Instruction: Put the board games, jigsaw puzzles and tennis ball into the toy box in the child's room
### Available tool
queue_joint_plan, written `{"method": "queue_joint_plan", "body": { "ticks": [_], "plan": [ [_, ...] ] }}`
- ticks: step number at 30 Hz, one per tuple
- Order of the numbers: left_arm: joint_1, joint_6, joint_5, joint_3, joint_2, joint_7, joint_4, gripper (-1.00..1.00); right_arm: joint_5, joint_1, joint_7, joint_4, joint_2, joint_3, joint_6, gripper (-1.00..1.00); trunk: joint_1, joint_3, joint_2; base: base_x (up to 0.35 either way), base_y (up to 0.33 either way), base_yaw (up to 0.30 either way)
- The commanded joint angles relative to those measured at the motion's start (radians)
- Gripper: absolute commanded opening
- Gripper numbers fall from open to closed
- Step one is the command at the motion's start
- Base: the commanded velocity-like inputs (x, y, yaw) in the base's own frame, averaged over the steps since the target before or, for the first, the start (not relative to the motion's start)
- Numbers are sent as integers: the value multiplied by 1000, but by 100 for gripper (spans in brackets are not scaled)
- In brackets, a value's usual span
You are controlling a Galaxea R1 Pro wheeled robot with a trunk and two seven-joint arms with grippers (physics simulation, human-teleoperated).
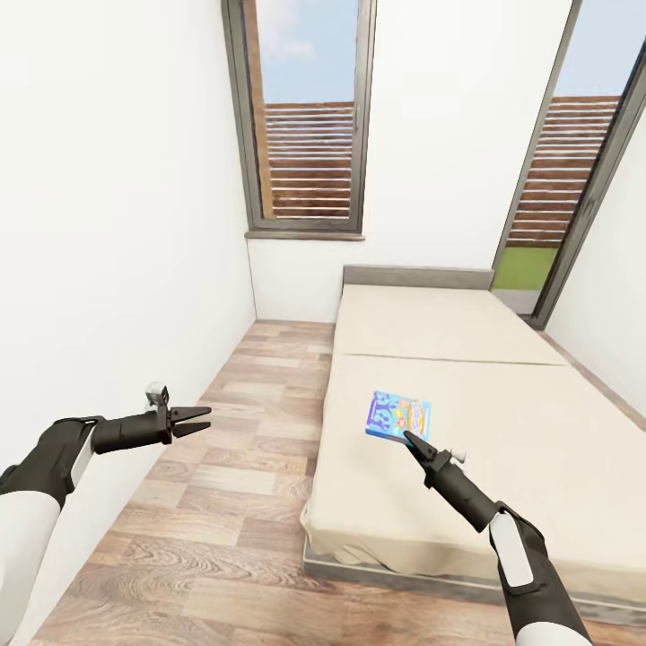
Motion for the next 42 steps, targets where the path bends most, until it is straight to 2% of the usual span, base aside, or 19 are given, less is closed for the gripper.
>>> {"method": "queue_joint_plan", "body": {
  "ticks": [1, 10, 12, 16, 19, 23, 28, 42],
  "plan": [
    [-1, 11, -3, 1, 0, -5, 0, 100, 0, -1, 2, 0, 1, -3, 5, -100, -4, 2, 7, 0, 0, 0],
    [-1, 11, -3, 1, 1, -4, 0, 100, 8, -1, -7, -11, 0, -1, 10, -100, -39, 30, 70, 0, 0, 0],
    [-1, 11, -3, 1, 0, -4, 0, 100, 38, -1, -14, -20, -4, -1, 16, -100, -46, 37, 84, 0, 0, 0],
    [-1, 11, -3, 1, 1, -4, 0, 100, 135, -1, -22, -61, -31, -3, 31, -100, -62, 49, 112, 0, 0, 0],
    [-1, 11, -3, 0, 1, -4, 0, 100, 164, -1, -19, -77, -45, -2, 37, -100, -73, 59, 133, 0, 0, 0],
    [-1, 10, -3, 0, 1, -3, 0, 100, 174, -1, -15, -99, -55, -1, 58, -100, -88, 71, 161, 0, 0, 0],
    [-1, 10, -4, 1, 0, -3, 0, 100, 175, 7, -12, -204, -86, 5, 86, -100, -108, 87, 196, 0, 0, 0],
    [-1, 11, -4, 1, -1, -2, 0, 100, 174, 19, 2, -235, -89, 19, 87, -100, -161, 131, 294, 0, 0, 0]
  ]
}}
